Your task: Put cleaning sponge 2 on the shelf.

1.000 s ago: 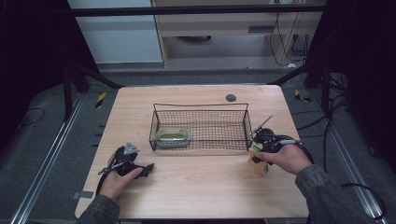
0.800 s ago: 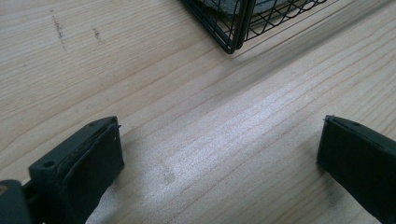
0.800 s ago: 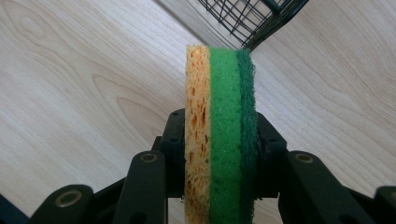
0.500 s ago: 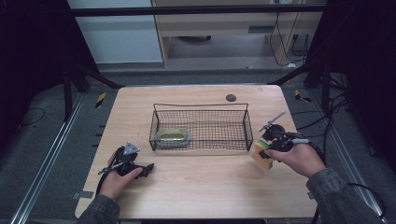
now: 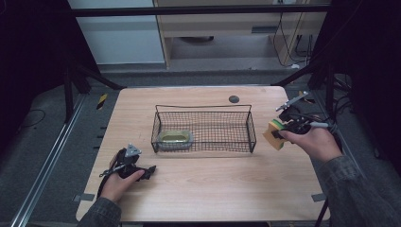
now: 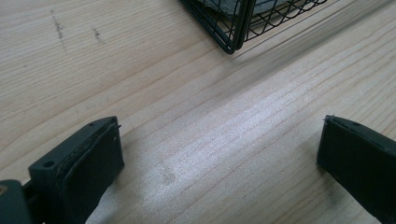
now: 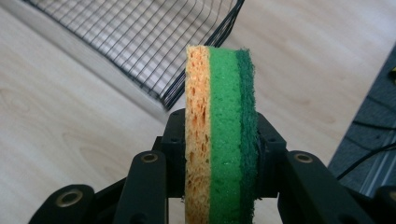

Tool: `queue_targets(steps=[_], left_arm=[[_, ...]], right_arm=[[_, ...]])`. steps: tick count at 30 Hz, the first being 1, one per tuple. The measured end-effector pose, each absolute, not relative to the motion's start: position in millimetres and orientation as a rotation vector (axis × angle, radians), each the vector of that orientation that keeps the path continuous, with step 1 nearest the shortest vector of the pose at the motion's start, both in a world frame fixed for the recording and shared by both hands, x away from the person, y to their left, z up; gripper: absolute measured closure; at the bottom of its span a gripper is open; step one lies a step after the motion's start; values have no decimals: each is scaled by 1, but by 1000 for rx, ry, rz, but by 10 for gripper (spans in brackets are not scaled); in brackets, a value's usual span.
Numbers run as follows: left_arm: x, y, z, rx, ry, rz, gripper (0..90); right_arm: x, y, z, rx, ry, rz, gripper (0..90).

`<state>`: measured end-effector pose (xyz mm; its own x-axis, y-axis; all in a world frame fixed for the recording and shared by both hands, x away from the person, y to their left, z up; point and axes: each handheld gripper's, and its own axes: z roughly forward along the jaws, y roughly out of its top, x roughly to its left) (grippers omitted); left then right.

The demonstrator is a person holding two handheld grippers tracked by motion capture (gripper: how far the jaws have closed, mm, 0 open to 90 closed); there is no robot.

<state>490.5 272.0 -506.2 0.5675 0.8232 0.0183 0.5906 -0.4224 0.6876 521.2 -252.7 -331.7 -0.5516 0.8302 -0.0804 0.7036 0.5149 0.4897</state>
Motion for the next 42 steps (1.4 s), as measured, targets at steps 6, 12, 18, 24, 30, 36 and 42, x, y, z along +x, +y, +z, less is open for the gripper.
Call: queue_targets(steps=[6, 12, 18, 24, 30, 36, 42], left_arm=[[491, 272, -506, 2161, 1125, 471, 0], [490, 272, -506, 2160, 1124, 472, 0], [490, 272, -507, 2153, 1123, 474, 0], [491, 272, -507, 2155, 1118, 475, 0], [491, 273, -507, 2153, 1114, 475, 0], [491, 273, -507, 2153, 1113, 475, 0], [491, 273, -507, 2153, 1112, 474, 0]], right_arm=[[532, -251, -316, 1242, 2398, 643, 646], [538, -244, -303, 1201, 2372, 686, 646], [547, -234, -286, 1169, 2346, 723, 646], [554, -219, -282, 1137, 2329, 758, 646], [560, -206, -285, 1098, 2315, 784, 647], [563, -192, -290, 1063, 2339, 772, 647], [567, -184, -293, 1053, 2344, 764, 647]])
